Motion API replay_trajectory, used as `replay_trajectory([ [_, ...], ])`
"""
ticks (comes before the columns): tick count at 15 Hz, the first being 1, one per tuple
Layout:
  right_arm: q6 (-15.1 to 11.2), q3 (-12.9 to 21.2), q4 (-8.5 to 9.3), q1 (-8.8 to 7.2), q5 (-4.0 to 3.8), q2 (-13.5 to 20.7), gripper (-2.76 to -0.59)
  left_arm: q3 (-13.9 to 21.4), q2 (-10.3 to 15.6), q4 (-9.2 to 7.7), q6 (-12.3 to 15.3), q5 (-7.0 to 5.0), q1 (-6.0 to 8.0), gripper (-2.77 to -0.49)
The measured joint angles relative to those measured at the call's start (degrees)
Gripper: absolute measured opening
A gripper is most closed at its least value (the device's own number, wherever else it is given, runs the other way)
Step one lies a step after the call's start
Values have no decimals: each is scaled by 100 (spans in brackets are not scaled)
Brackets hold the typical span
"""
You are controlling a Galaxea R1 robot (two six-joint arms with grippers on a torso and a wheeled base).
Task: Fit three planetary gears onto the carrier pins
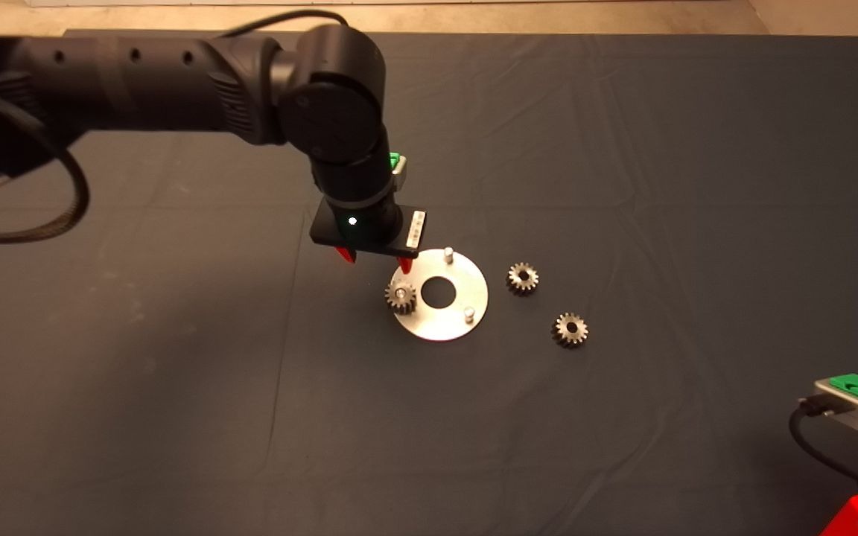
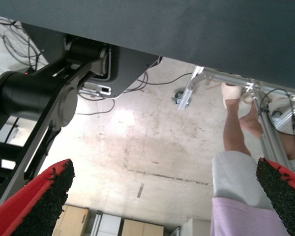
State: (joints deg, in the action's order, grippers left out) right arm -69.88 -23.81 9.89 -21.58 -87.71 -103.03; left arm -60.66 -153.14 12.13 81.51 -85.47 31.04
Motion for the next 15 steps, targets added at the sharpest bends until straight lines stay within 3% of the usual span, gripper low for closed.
replay_trajectory([
  [3, 342, -354, 2, 0, 1, -82, -60, 764, 758, -95, 112, 39, -1, -139],
  [7, 1681, -1297, -2, -82, 0, -537, -60, 1994, 2066, -202, 340, -8, -1, -124],
  [11, 2382, -1674, -2, -354, 0, -1382, -60, 3441, 3233, -316, 488, -193, 13, -108],
  [13, 2802, -1916, -2, -430, 46, -1740, -60, 3842, 3497, -400, 526, -196, 13, -101],
  [15, 3406, -2213, -2, -544, 41, -1882, -60, 3932, 3605, -419, 584, -195, 13, -93],
])
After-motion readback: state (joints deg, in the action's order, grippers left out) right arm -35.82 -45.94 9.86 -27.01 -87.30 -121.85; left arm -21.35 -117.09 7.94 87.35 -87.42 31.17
